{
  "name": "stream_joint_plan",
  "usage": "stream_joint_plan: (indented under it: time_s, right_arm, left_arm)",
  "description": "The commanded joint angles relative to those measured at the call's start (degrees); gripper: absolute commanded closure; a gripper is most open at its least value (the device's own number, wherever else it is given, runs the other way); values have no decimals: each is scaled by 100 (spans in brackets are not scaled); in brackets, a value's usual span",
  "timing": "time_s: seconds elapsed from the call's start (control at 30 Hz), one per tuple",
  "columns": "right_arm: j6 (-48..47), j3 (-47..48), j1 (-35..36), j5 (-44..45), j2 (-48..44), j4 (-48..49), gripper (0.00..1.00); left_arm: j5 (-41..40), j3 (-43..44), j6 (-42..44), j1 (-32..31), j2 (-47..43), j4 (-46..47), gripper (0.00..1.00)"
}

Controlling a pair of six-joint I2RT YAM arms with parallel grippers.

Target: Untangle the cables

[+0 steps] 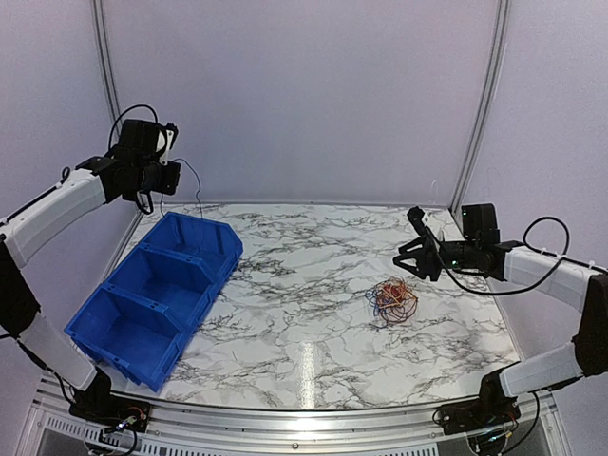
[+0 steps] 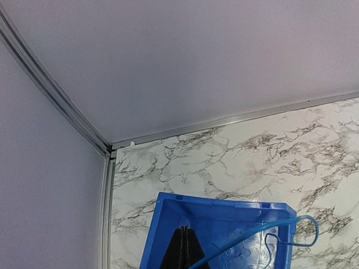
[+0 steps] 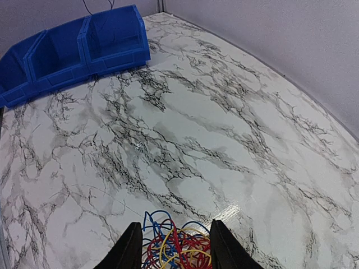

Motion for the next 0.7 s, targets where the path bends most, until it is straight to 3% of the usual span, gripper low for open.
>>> stream_joint_plan:
  time_s: [0.0,0.47,0.67]
  right_arm:
    - [-143,89,-44,-81,65,-26,58]
    - [-349,267,-44,-243,356,-322,58]
    - [-391,295,-47,-255,381,-373,58]
  left_arm:
    - [-107,-262,117,54,236,10,100]
    - [-128,-467,52,175,1179,-188,100]
    - [-619,-774,148,230,930,-552,100]
